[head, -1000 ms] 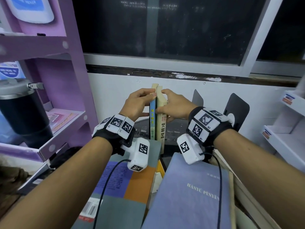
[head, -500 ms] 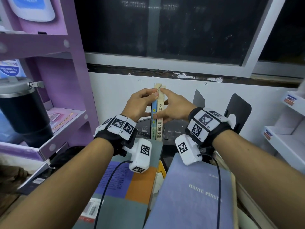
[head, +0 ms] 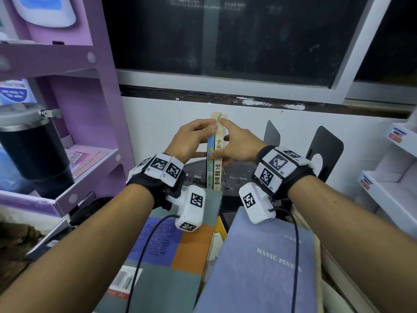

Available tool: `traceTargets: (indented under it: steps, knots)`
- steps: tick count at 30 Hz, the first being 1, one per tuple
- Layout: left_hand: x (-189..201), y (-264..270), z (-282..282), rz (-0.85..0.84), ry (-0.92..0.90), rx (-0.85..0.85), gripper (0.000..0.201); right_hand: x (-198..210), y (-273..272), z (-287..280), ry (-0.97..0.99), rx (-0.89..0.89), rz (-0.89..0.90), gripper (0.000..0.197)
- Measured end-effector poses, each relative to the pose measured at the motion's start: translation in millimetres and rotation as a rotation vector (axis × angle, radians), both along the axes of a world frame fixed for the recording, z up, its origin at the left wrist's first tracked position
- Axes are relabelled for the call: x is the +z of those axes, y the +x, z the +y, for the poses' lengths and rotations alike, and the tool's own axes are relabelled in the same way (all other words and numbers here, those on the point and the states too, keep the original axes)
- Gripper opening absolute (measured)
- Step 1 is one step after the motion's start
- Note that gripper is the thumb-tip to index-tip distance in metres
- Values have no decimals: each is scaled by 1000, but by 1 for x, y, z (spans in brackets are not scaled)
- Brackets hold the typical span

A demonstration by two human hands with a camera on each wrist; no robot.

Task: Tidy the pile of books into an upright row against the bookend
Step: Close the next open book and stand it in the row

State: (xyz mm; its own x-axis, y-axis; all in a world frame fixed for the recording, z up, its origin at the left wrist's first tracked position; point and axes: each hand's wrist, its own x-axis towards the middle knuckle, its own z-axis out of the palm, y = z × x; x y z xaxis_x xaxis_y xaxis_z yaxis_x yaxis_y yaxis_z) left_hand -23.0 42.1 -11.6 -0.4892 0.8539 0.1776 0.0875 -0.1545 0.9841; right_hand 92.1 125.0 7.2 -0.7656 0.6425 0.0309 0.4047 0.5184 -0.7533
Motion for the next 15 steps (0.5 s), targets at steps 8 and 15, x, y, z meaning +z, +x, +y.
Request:
traceTargets:
  steps: [8,15]
  knots:
    - [12,7,-15,50,-106,-36,36,4,8,-6,-18,-30,-32,92]
    - [15,12,-39,197,-233,-9,45,14,22,-20,80,-66,-135,86]
